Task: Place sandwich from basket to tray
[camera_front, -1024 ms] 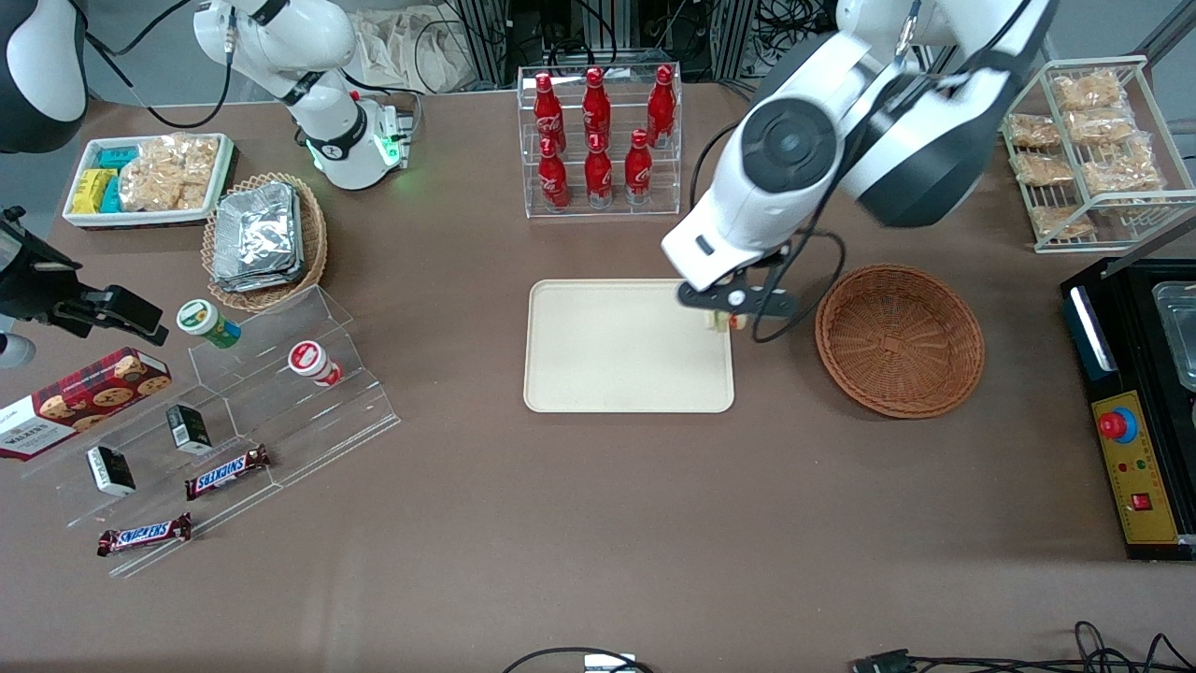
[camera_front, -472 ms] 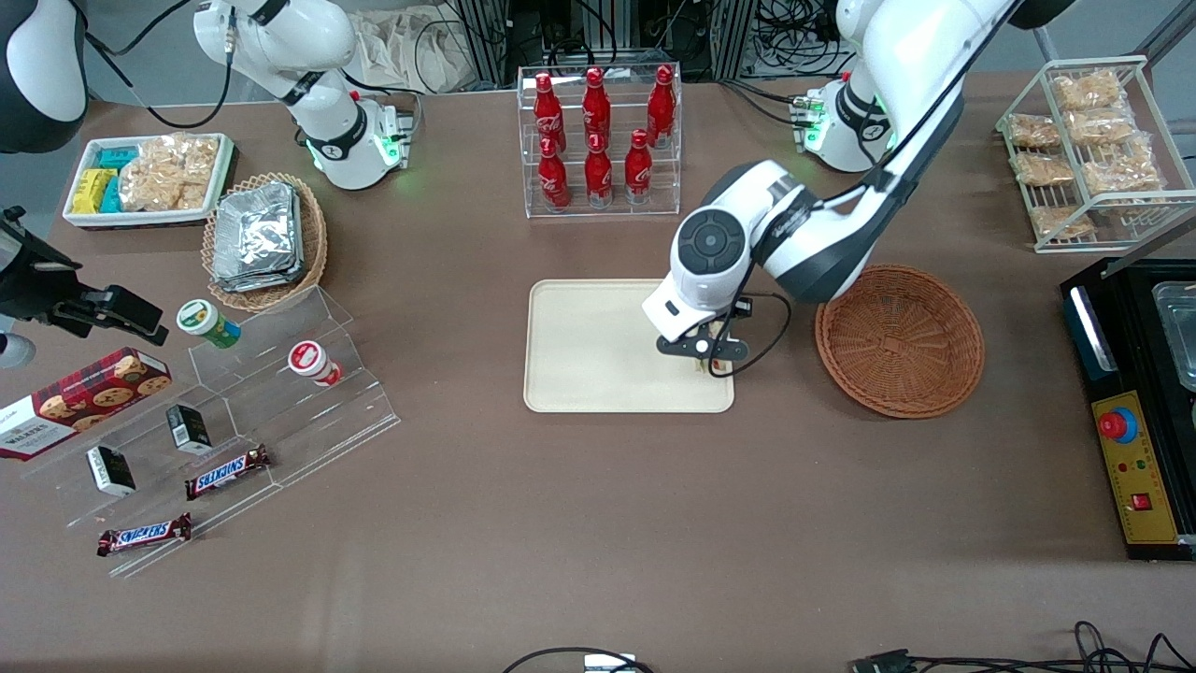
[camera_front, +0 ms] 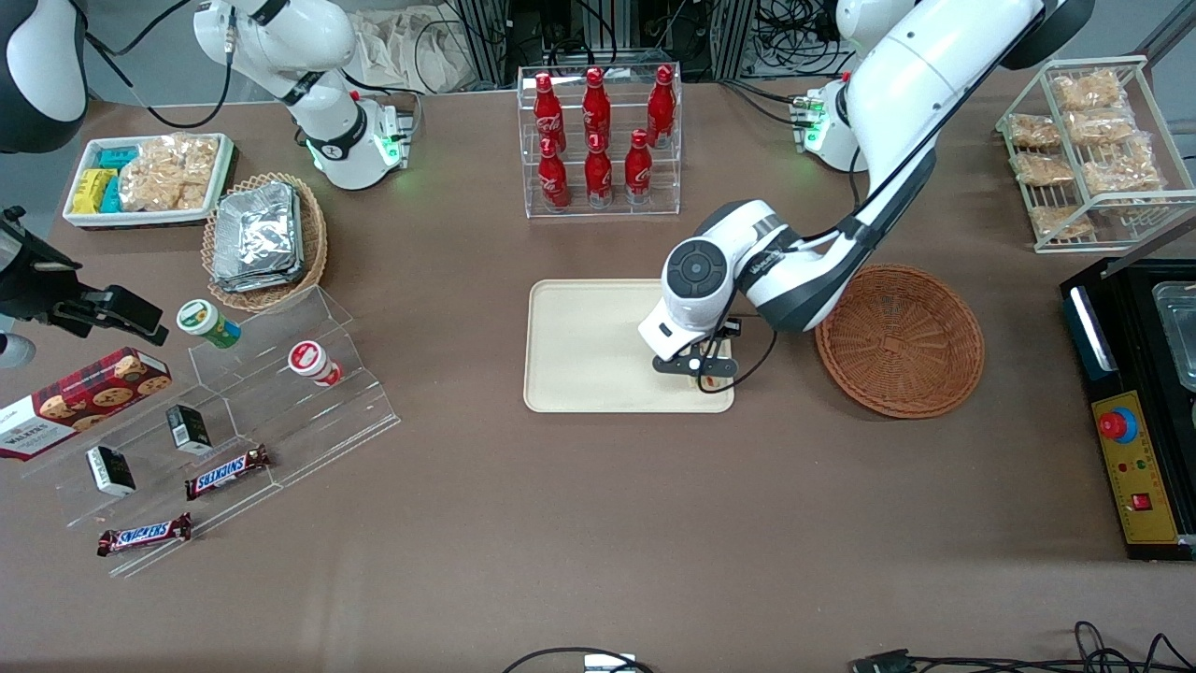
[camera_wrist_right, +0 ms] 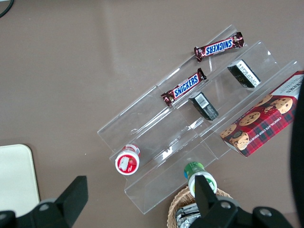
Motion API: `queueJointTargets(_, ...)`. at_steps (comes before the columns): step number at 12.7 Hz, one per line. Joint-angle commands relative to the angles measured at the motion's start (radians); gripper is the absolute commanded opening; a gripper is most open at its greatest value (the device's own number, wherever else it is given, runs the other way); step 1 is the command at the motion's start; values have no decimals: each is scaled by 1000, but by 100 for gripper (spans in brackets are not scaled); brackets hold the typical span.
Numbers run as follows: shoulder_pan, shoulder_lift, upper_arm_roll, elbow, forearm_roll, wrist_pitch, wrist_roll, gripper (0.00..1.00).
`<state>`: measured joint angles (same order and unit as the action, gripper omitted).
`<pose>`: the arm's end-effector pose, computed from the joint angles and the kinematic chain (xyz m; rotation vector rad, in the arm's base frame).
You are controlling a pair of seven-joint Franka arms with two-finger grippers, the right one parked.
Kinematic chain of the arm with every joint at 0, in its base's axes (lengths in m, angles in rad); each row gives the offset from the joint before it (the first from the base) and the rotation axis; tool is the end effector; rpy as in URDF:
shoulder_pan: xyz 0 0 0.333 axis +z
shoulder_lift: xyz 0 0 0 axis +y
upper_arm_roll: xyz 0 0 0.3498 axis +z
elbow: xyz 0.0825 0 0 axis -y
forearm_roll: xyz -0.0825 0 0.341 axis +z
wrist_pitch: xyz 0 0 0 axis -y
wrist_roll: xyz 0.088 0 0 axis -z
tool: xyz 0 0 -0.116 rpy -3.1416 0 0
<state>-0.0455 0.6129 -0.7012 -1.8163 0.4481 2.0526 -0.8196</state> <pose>0.4907 -0.3554 0.2956 -3.0002 0.1955 0.2288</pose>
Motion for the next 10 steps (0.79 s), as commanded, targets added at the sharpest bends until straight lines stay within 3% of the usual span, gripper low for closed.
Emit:
queueJointTargets(1, 3, 30, -9, -1, 44, 27, -32, 0)
queueJointTargets(2, 4, 37, -9, 0, 44, 29, -30, 45)
queueJointTargets(3, 4, 41, -9, 0, 44, 32, -30, 99)
queueJointTargets(10, 6, 38, -9, 2, 44, 23, -29, 100)
